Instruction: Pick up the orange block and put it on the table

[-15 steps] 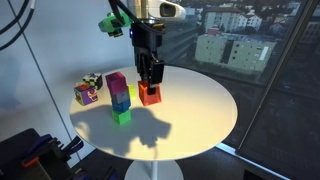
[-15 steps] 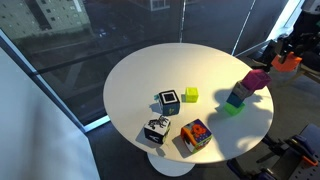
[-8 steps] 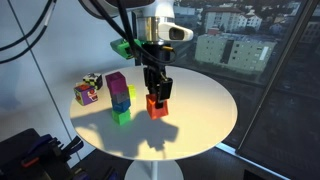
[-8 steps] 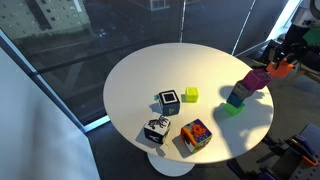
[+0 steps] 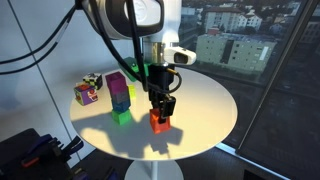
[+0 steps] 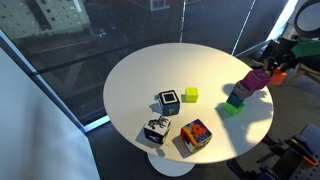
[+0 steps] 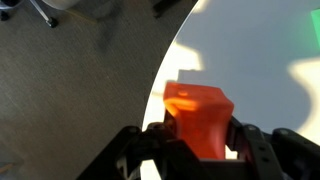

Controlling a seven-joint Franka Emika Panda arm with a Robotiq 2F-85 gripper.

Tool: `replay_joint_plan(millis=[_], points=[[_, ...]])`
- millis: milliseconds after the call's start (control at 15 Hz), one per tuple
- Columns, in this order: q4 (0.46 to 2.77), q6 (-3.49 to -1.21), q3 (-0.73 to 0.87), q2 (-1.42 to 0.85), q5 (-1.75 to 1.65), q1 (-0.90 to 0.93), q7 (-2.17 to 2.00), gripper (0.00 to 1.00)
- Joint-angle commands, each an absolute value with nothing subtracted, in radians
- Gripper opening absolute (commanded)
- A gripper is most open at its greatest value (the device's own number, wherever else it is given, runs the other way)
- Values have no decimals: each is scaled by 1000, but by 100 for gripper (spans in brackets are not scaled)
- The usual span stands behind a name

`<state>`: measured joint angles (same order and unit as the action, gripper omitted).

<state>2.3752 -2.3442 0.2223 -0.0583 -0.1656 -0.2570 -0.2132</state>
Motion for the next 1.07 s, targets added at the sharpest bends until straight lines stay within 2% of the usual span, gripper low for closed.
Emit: replay_joint_plan(millis=[0, 667, 733, 800, 933, 1000], points=[[2360, -2383, 229, -115, -150, -243, -223, 20], [2368, -2463, 244, -239, -175, -208, -265, 20], [2368, -2463, 247, -248, -180, -203, -269, 34], [2369, -2465, 252, -257, -190, -197, -276, 69], [2369, -2461, 261, -269, -200, -185, -286, 70], [2370, -2456, 263, -270, -199, -179, -285, 77]])
